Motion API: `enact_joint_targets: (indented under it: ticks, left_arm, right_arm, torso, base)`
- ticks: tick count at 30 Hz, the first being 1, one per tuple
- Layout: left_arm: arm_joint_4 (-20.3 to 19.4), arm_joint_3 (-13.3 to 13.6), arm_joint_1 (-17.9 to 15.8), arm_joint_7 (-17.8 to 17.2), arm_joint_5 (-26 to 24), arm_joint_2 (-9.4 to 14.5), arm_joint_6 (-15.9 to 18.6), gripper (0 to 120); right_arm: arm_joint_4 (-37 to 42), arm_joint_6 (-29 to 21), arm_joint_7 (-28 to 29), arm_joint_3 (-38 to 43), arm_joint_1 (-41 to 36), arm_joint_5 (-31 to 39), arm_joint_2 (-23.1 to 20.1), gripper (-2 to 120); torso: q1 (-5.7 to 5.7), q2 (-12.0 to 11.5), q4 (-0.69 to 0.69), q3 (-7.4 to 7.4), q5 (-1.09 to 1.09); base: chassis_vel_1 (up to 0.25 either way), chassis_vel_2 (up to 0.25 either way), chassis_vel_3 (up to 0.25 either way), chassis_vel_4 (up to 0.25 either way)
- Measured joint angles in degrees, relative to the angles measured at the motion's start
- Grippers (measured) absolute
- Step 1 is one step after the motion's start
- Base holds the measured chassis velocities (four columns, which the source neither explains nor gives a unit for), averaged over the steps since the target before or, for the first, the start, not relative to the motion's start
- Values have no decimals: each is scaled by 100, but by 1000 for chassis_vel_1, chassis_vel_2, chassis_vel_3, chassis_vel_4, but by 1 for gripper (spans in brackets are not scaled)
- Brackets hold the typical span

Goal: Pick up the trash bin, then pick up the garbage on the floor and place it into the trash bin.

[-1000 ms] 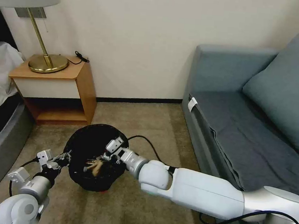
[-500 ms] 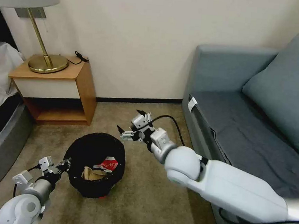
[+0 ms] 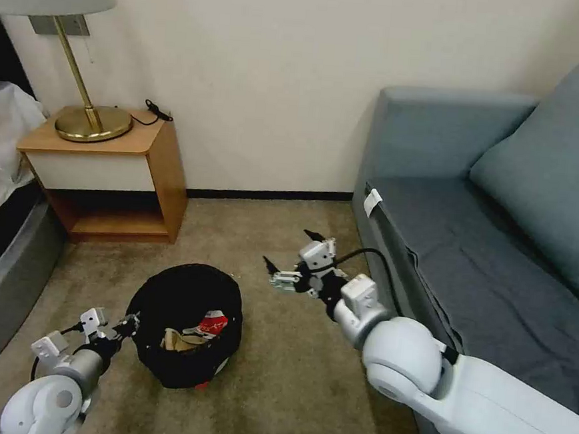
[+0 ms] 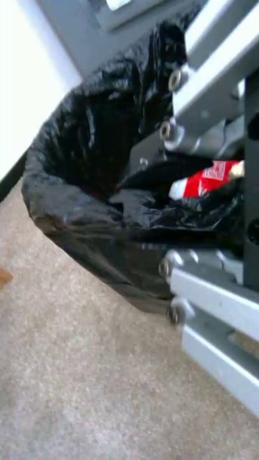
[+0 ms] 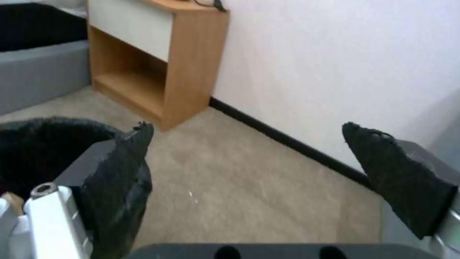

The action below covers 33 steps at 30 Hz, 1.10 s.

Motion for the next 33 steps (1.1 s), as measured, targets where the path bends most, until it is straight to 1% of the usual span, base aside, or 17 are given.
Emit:
enact_joint_targets:
  ticks: [6,8,11,12,13,16,17,18,20,22,24,25,27,28,31,32,33]
  left_arm:
    - [-218,-43,98,38,77,-9,5,53]
    - [-428,-104,207,190,308,-30,-104,65]
    - [-509,-128,253,288,448,-45,-193,69]
    - [-657,-169,334,433,701,-86,-366,78]
    - [-657,-169,334,433,701,-86,-366,78]
    - [-879,-215,449,670,1161,-175,-716,91]
    - [-968,-203,495,801,1514,-252,-1026,97]
    - [-968,-203,495,801,1514,-252,-1026,97]
    - [-1062,-125,526,867,1930,-371,-1397,100]
    - [-1203,28,564,892,2441,-593,-1807,100]
    - [-1221,51,569,892,2496,-622,-1863,100]
    - [-1317,218,578,895,2777,-774,-2214,100]
    - [-1392,445,577,887,3036,-928,-2516,100]
    - [-1392,445,577,887,3036,-928,-2516,100]
    - [-1496,958,570,756,3520,-1081,-2993,100]
    - [-1522,1084,563,687,3772,-1118,-3063,100]
    - [-1522,1084,563,687,3772,-1118,-3063,100]
  right_arm:
    - [205,14,-33,366,-512,-68,-222,100]
    - [350,-27,10,531,-679,-53,-300,100]
    - [390,-60,61,581,-711,-27,-317,100]
    - [464,-101,182,707,-798,6,-322,100]
    - [464,-101,182,707,-798,6,-322,100]
    - [543,-148,342,992,-1034,20,-268,100]
    - [591,-163,444,1223,-1238,-2,-202,100]
    - [591,-163,444,1223,-1238,-2,-202,100]
    - [638,-174,574,1529,-1522,-79,-59,100]
    - [691,-177,684,1922,-1935,-211,113,100]
    - [699,-175,703,1992,-2012,-252,144,100]
    - [709,-95,741,2296,-2405,-487,297,100]
    - [732,-18,745,2597,-2846,-733,461,100]
    - [732,-18,745,2597,-2846,-733,461,100]
    - [783,197,819,2978,-3563,-1256,886,100]
    - [777,304,816,3043,-3731,-1541,1035,100]
    - [777,304,816,3043,-3731,-1541,1035,100]
  torso:
    - [0,0,0,0,0]
    - [0,0,0,0,0]
    - [0,0,0,0,0]
    - [0,0,1,0,-1]
    - [0,0,1,0,-1]
    - [0,0,1,0,0]
    - [0,0,1,0,0]
    - [0,0,1,0,0]
    - [0,0,1,0,0]
    - [0,1,0,0,0]
    - [0,0,1,0,-1]
    - [0,0,0,0,1]
    - [0,0,0,0,1]
    - [0,0,0,0,1]
    - [0,1,-1,0,1]
    - [0,0,-1,0,0]
    - [0,0,-1,0,0]
  base:
    - [0,0,0,0]
    - [0,0,0,0]
    - [0,0,0,0]
    - [0,0,0,0]
    - [0,0,0,0]
    - [0,0,0,0]
    - [0,0,0,0]
    - [0,0,0,0]
    - [0,0,0,0]
    - [0,0,0,0]
    - [0,0,0,0]
    - [0,0,0,0]
    - [0,0,0,0]
    - [0,0,0,0]
    - [0,0,0,0]
    - [0,0,0,0]
    - [0,0,0,0]
